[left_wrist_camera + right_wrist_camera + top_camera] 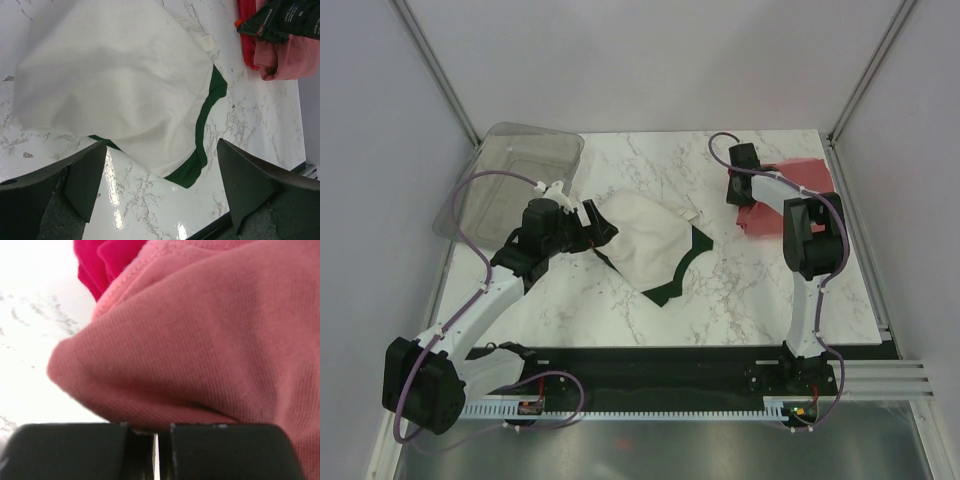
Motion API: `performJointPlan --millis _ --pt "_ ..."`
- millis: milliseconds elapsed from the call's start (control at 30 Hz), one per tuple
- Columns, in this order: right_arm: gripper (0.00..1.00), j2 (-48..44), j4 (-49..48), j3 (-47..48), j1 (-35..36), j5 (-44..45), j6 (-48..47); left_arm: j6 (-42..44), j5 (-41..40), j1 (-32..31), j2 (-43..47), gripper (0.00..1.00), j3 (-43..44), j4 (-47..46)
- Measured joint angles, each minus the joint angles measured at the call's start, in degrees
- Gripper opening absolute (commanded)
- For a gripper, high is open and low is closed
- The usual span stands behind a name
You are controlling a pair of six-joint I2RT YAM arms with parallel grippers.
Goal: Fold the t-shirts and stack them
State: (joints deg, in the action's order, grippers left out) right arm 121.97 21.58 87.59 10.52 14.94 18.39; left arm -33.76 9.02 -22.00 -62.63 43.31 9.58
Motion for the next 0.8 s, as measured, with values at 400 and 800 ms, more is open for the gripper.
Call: performJointPlan --millis 400,800 --pt "0.08 -0.1 2.1 0.5 -3.8 1.5 0.3 0.0 -0.4 0.0 -0.3 0.98 -0.2 -0.3" --pt "0.19 -2.2 4.7 -0.4 -6.8 3.4 0.2 0.7 -2.5 0.0 -0.5 0.99 -0.2 1.0"
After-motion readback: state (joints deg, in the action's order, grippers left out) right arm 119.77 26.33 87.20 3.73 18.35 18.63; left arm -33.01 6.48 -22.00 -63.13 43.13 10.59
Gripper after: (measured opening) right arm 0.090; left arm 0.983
